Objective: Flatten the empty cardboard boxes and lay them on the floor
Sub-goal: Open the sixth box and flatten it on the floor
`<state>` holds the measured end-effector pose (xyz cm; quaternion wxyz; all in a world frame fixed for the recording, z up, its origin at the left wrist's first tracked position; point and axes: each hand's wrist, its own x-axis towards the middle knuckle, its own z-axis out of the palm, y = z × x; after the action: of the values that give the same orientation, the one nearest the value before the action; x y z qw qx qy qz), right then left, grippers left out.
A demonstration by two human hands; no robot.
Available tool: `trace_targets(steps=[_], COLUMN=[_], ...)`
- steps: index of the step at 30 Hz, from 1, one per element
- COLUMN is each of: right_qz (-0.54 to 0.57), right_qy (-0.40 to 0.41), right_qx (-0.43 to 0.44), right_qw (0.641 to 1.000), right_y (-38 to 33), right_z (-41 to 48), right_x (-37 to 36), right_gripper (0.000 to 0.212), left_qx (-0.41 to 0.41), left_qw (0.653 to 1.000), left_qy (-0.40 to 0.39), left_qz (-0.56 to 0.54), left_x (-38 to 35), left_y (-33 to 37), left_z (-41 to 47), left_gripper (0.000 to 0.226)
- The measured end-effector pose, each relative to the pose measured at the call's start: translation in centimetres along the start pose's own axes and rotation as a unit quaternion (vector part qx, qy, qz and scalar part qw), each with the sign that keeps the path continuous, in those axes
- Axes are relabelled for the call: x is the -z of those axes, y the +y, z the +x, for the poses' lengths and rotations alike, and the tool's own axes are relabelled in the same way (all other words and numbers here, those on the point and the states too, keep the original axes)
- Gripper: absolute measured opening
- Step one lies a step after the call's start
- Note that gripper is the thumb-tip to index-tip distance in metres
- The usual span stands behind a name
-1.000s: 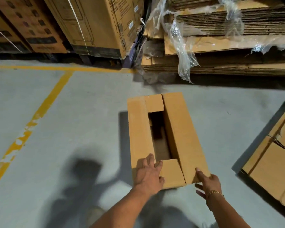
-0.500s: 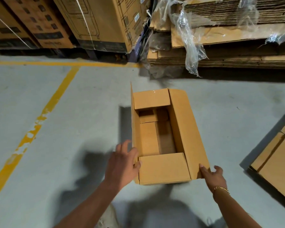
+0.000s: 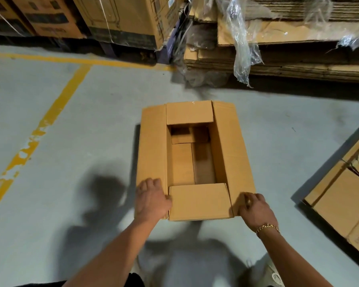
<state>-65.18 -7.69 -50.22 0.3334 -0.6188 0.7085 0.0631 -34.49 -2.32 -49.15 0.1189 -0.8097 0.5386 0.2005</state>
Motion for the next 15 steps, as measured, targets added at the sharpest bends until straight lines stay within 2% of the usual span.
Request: trace_targets(steps=[2, 4, 6, 9, 10, 12, 13, 14, 15], right_qz=[0.007, 0.013, 0.036, 0.079, 0.093, 0.12, 0.123, 0.109, 0.083], right_qy=[-0.015, -0.027, -0.035, -0.033, -0.027, -0.018, -0.02, -0.028, -0.041], right_qx=[0.001, 0.003, -0.007, -0.022, -0.029, -0.043, -0.05, -0.052, -0.049], right_qw=[1.0, 1.0, 0.999, 0.996, 0.995, 0.992, 0.991, 0.992, 0.994], right_y=[-0.3, -0.4, -0.5, -0.5, -0.6, -1.0, -1.3, -1.6, -1.9], right_z=[-0.2, -0.4, -0.5, -0.3, -0.2, -0.3, -0.5, -0.7, -1.1], right_x=[0.3, 0.8, 1.6, 2.7, 2.8, 2.7, 2.4, 1.9, 1.4], right_gripper=[0.047, 0.049, 0.047, 0.044, 0.045, 0.052, 0.06, 0.072, 0.087], left_qx=[-0.088, -0.132, -0.118, -0.075, -0.052, -0.033, -0.044, -0.06, -0.071], left_qw=[0.993, 0.99, 0.992, 0.991, 0.986, 0.975, 0.971, 0.968, 0.968], left_qy=[0.071, 0.023, -0.044, -0.006, -0.029, -0.152, -0.207, -0.236, -0.243], left_qz=[0.039, 0.051, 0.03, -0.107, -0.154, -0.161, -0.114, -0.054, 0.0], left_x=[0.6, 0.8, 1.5, 4.5, 5.6, 6.8, 6.8, 6.4, 5.4], left_y=[2.1, 3.9, 4.9, 4.7, 4.3, 3.4, 3.1, 2.9, 2.7], left_z=[-0.3, -0.3, -0.2, -0.9, -1.1, -1.7, -2.4, -3.1, -3.8], left_gripper=[0.07, 0.069, 0.065, 0.063, 0.064, 0.054, 0.047, 0.051, 0.067])
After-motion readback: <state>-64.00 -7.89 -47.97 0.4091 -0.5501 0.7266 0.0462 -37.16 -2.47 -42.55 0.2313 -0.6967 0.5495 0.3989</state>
